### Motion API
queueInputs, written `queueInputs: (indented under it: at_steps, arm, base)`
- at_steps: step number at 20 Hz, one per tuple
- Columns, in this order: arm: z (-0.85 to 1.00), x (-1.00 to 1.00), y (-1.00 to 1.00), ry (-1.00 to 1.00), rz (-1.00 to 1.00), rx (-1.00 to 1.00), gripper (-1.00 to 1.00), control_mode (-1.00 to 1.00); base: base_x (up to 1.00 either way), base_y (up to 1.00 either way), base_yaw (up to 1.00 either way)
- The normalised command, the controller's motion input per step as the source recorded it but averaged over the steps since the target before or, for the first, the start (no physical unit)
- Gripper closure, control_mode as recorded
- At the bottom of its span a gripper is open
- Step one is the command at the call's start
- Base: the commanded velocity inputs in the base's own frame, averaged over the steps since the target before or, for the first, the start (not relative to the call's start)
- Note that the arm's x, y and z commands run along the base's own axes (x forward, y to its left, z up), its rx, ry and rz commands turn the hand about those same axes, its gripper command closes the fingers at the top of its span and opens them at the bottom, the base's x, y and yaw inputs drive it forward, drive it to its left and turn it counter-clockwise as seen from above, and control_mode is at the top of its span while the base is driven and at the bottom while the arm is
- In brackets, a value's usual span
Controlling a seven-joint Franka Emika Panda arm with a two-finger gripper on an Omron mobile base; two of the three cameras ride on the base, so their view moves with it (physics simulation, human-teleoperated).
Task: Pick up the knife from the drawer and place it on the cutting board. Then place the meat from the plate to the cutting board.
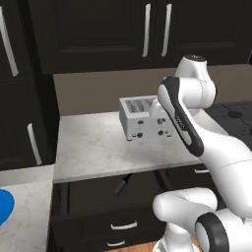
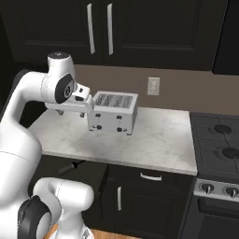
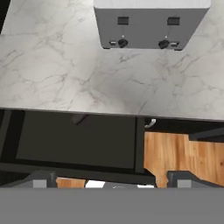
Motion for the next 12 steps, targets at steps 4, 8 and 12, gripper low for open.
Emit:
queueInputs:
  at_steps: [4, 8, 12]
  arm:
    - [0.0, 0.0, 0.0, 0.0, 0.0, 0.0, -1.0, 1.0]
    - [0.0, 0.0, 0.0, 0.0, 0.0, 0.0, -1.0, 1.0]
    - [0.0, 0.0, 0.0, 0.0, 0.0, 0.0, -1.0, 1.0]
  base:
    - [0.02, -0.76, 0.0]
    - [0.02, -0.9, 0.0]
    - [0.01, -0.95, 0.0]
